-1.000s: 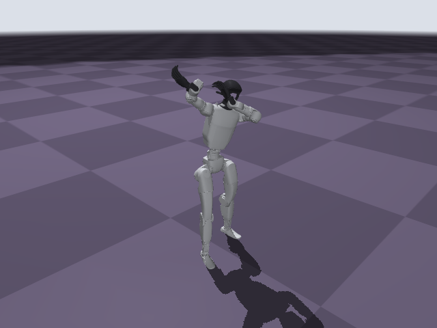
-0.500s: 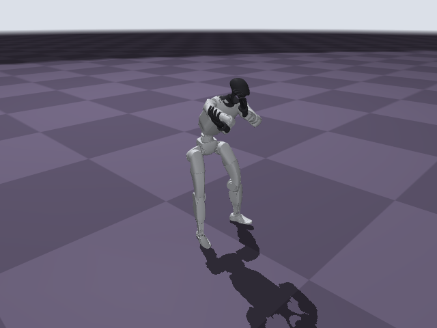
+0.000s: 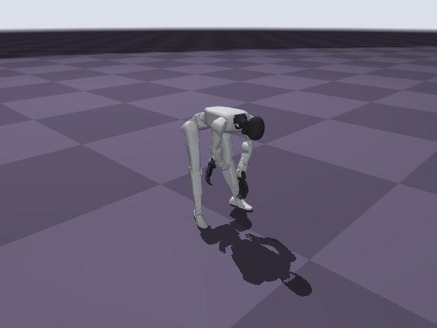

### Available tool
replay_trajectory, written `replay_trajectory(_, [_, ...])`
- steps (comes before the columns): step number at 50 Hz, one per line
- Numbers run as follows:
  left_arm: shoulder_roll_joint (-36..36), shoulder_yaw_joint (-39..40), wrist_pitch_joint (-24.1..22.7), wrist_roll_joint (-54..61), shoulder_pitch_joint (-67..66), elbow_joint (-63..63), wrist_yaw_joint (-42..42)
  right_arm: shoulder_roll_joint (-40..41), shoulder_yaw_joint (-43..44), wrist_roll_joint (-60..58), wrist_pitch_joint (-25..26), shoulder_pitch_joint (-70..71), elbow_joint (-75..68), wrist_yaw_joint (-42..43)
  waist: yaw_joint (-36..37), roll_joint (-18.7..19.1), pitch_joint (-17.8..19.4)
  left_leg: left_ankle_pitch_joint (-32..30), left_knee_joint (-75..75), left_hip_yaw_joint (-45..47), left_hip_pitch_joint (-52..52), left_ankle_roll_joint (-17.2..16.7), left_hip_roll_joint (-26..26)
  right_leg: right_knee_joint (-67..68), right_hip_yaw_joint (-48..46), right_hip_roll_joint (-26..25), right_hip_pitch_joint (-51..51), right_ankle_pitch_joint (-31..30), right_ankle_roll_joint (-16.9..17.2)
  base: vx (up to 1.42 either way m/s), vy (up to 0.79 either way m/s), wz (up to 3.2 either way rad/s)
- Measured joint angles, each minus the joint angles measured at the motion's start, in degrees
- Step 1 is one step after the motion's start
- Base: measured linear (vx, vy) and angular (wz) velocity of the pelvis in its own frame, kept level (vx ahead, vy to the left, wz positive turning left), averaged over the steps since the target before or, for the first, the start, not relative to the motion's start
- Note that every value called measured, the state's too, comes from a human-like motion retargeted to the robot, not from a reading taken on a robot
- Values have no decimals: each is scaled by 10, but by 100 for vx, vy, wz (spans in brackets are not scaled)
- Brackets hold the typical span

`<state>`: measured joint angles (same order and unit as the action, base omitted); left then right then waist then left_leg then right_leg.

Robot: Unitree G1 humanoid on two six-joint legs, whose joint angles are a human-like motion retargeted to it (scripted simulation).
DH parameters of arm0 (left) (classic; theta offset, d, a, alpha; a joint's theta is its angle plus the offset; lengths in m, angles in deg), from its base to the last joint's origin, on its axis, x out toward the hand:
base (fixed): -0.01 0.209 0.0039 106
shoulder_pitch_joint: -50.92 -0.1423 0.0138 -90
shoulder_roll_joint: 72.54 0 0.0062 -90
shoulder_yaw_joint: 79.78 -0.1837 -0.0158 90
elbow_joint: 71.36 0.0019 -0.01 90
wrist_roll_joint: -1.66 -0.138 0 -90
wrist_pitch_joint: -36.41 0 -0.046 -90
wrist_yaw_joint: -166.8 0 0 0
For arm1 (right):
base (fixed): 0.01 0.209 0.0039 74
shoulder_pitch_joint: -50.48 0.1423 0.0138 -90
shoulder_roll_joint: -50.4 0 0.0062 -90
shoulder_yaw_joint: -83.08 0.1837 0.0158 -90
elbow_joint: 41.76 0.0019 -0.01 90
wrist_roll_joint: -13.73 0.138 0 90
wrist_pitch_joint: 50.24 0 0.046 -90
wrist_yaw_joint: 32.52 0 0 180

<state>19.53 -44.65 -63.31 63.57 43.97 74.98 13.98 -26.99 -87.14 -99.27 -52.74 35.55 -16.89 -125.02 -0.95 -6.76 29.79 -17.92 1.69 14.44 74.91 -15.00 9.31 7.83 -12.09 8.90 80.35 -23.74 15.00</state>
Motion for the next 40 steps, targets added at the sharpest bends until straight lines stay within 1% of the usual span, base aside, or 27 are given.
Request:
replay_trajectory(2, [-6,17,18,0,13,24,-10,-16,0,0,0,4,0,0,2,6,0,0,-2,-4,18,0,0,9,-8,0,19,1,0,0,0,0])
replay_trajectory(3, [-8,41,25,3,17,35,-9,-13,0,0,0,-2,0,0,-4,16,0,1,-3,-2,22,0,-2,12,-7,1,24,2,0,0,0,0])
replay_trajectory(5, [-12,66,29,9,24,44,-12,-12,0,0,0,0,-3,0,-9,28,0,2,-1,-3,27,0,-2,13,-12,0,29,3,0,3,0,3])
replay_trajectory(6, [-13,66,30,9,29,45,-18,-11,0,0,0,3,-6,0,-8,27,0,4,1,-4,25,0,-3,10,-11,1,25,7,0,8,0,6])
replay_trajectory(9, [-13,84,25,24,23,44,-42,-14,0,0,0,4,-8,0,-9,29,0,8,6,-5,5,0,-3,5,-15,-1,3,16,0,6,-5,5])
replay_trajectory(12, [-8,108,14,43,-12,34,-80,-18,0,0,0,-13,-2,0,-9,31,0,15,14,-4,-39,0,-1,-5,-15,-4,-42,28,0,8,-6,-2])
replay_trajectory(17, [25,165,-2,36,-127,8,-150,-43,10,0,0,-63,51,0,-9,33,0,28,27,0,-136,0,6,-22,-15,-13,-141,52,0,11,-8,-12])
replay_trajectory(21, [71,231,-3,-21,-255,-22,-197,-86,59,0,0,-123,129,0,-8,27,-1,43,33,7,-224,0,11,-32,-12,-19,-228,73,0,15,-6,-18])
replay_trajectory(24, [111,287,-3,-84,-350,-36,-203,-135,108,0,0,-182,183,0,-3,21,-5,57,32,10,-285,0,16,-38,-11,-23,-291,90,0,20,-6,-14])
replay_trajectory(28, [159,365,-2,-194,-472,-35,-178,-206,177,0,0,-293,213,0,10,14,-14,85,22,14,-369,1,24,-39,-8,-26,-378,114,0,26,-4,-12])
replay_trajectory(30, [175,405,5,-253,-530,-25,-163,-230,211,0,0,-365,196,0,20,12,-25,106,9,16,-409,1,27,-37,-6,-25,-421,128,0,31,1,-7])
replay_trajectory(33, [187,462,21,-327,-603,2,-154,-242,264,0,0,-482,120,0,34,15,-54,148,-29,19,-455,11,26,-28,-3,-17,-478,148,0,32,12,-4])
replay_trajectory(35, [190,496,31,-360,-646,24,-143,-232,302,0,0,-562,40,0,43,19,-76,170,-38,21,-494,19,22,-18,-1,-11,-516,162,0,35,20,-3])
replay_trajectory(37, [187,527,34,-403,-689,45,-143,-212,346,0,0,-632,-49,0,49,26,-100,212,-88,25,-521,19,21,3,-1,3,-557,185,0,37,28,6])
replay_trajectory(40, [185,560,35,-400,-730,63,-117,-186,403,0,0,-697,-150,0,58,38,-133,229,-74,21,-580,36,11,39,2,14,-589,192,0,29,28,-1])
